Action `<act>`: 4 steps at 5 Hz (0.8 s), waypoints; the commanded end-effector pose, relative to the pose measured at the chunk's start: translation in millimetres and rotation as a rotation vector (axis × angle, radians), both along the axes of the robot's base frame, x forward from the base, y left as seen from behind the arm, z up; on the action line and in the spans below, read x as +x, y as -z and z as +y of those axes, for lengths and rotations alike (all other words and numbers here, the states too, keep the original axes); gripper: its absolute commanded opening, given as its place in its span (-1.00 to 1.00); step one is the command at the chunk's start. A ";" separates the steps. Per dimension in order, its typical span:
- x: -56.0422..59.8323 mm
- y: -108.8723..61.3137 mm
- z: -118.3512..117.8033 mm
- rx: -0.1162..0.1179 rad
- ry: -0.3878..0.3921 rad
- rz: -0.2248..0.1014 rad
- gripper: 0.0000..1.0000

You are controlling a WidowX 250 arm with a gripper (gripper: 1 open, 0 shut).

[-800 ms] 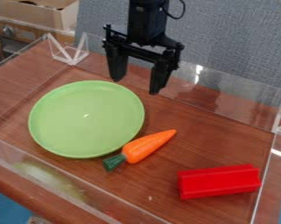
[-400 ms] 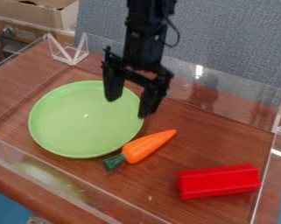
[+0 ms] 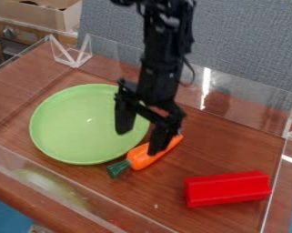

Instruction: Put the carrot on the left side

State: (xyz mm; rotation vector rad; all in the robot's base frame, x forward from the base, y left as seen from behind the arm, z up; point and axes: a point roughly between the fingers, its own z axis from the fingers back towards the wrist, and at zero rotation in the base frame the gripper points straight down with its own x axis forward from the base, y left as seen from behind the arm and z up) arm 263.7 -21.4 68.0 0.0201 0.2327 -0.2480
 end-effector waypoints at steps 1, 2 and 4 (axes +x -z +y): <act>3.6 -1.9 -12.8 0.009 0.023 -0.010 1.00; 5.8 2.4 -20.4 0.015 0.045 0.011 1.00; 15.1 9.5 -12.9 0.026 0.114 0.043 1.00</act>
